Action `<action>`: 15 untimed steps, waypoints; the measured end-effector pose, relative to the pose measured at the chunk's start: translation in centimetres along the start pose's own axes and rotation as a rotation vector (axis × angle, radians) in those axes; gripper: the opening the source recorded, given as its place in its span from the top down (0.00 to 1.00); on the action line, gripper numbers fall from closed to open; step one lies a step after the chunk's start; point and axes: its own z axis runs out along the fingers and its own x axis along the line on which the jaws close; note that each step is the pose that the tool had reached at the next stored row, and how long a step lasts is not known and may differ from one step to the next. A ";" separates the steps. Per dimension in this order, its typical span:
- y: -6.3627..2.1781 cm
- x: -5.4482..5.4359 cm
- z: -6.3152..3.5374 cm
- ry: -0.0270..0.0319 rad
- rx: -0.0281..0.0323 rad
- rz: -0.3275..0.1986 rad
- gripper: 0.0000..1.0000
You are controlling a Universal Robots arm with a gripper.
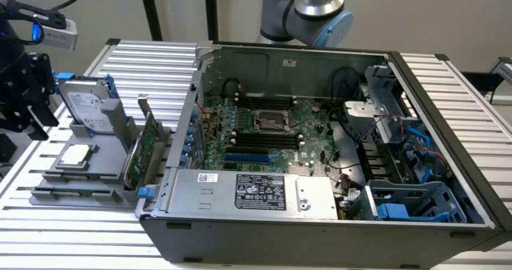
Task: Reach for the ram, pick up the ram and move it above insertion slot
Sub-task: 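Pick up the ram and move it above insertion slot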
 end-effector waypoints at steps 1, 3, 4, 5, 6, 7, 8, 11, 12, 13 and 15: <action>0.00 0.0 0.16 -0.0019 0.0000 0.000 0.64; 0.00 0.0 0.50 -0.0048 -0.0002 0.000 0.64; 0.00 0.1 0.68 -0.0048 -0.0002 0.000 0.64; 0.00 0.1 0.87 -0.0050 -0.0002 0.000 0.64; 0.00 0.2 1.05 -0.0049 -0.0002 0.000 0.64; 0.00 0.3 1.23 -0.0050 -0.0002 0.000 0.64; 0.00 0.3 1.41 -0.0049 -0.0002 0.000 0.64; 0.02 0.5 1.94 -0.0049 -0.0005 0.000 0.64; 0.04 0.5 2.09 -0.0049 -0.0007 0.000 0.64; 0.10 0.5 2.24 -0.0048 -0.0008 0.000 0.64; 0.38 0.5 2.51 -0.0048 -0.0011 0.000 0.64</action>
